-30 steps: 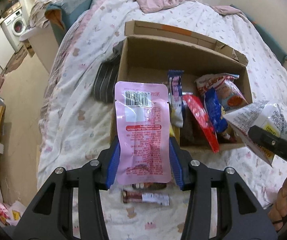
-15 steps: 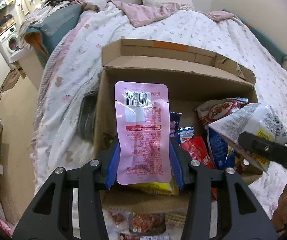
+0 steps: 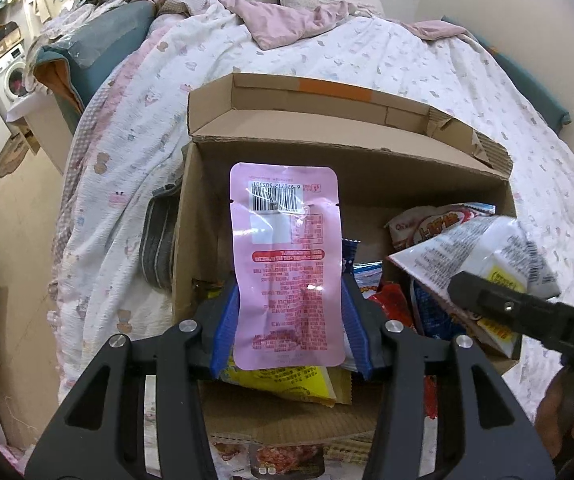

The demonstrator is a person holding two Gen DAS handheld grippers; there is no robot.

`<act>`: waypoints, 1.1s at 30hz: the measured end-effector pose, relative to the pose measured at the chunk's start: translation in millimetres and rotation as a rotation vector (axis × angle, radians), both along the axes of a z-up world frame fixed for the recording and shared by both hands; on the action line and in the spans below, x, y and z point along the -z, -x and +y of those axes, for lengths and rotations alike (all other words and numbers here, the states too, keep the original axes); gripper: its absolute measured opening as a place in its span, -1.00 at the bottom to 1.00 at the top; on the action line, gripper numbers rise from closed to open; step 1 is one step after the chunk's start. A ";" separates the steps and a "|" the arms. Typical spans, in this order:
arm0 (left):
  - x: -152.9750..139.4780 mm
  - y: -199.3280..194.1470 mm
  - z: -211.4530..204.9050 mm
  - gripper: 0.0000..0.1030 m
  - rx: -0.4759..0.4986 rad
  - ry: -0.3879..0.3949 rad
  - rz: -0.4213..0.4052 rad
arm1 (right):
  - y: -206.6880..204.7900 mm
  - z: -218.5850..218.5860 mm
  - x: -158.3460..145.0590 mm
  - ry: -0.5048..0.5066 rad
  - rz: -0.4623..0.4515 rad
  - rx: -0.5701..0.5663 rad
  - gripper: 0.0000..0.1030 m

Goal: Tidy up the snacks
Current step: 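Carry both held packets over the cardboard box and lower them inside, then open both grippers to drop the packets into the box, then withdraw both open grippers from the box toward the remaining snacks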

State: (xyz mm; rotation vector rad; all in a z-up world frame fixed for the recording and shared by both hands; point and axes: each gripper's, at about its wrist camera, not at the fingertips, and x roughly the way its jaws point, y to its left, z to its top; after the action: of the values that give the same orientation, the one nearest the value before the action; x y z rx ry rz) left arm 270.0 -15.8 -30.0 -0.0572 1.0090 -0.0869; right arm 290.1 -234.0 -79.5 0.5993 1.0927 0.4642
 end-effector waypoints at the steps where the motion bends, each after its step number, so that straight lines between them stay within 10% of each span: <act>1: 0.0 0.0 0.3 -0.12 0.003 0.005 0.003 | -0.3 -0.5 0.4 -0.005 0.000 0.001 -0.10; 9: -4.0 3.6 2.3 -0.02 0.013 0.017 -0.008 | 5.7 -9.8 -18.0 -0.002 -0.100 0.047 0.49; 15: -17.5 9.7 7.9 0.80 -0.019 0.030 -0.080 | 7.4 -13.7 -20.0 0.012 -0.112 0.058 0.58; 33: -20.7 18.4 9.4 0.81 -0.012 0.016 -0.098 | 13.7 -14.8 -29.1 0.015 -0.132 0.071 0.59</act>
State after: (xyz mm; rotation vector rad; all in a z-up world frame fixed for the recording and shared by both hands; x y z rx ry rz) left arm 251.5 -6.4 -9.3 -0.0730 0.9096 -0.0855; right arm 276.4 -248.8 -50.4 0.5848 0.9460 0.4272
